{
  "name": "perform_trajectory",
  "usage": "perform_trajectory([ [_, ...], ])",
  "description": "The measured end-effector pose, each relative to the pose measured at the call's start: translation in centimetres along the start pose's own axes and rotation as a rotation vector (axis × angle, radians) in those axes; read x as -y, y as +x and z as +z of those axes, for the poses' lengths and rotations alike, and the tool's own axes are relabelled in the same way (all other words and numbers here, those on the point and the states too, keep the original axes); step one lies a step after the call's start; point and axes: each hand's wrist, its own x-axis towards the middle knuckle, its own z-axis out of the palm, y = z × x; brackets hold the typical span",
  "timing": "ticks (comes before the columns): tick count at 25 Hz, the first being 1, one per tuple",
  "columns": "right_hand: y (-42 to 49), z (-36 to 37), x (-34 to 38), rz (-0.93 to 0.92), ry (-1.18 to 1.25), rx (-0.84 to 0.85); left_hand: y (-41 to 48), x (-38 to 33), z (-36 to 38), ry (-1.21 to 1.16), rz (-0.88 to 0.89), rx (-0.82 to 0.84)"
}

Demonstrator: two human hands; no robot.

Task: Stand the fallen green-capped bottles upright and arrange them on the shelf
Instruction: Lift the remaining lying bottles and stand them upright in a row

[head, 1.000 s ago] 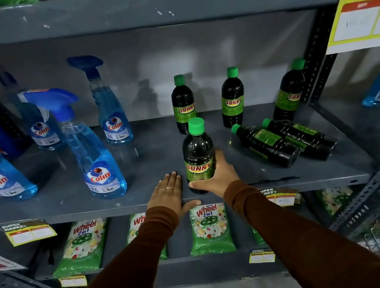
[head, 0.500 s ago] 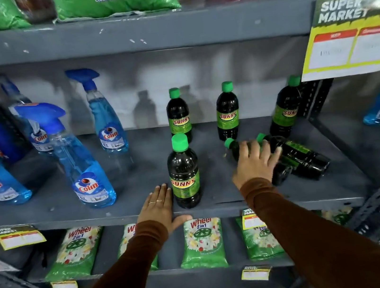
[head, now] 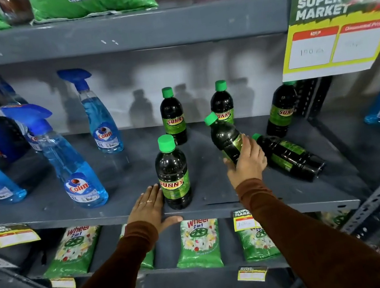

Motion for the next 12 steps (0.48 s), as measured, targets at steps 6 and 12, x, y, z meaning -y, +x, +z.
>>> perform_trajectory([
  [6, -1.6, -0.4, -0.1, 0.217, 0.480, 0.032, 0.0, -0.2, -0.2, -0.007, 0.006, 0.016],
  [12, 0.9, -1.1, -1.4, 0.339, 0.453, 0.075, 0.0, -0.1, 0.2, 0.020, -0.003, -0.020],
])
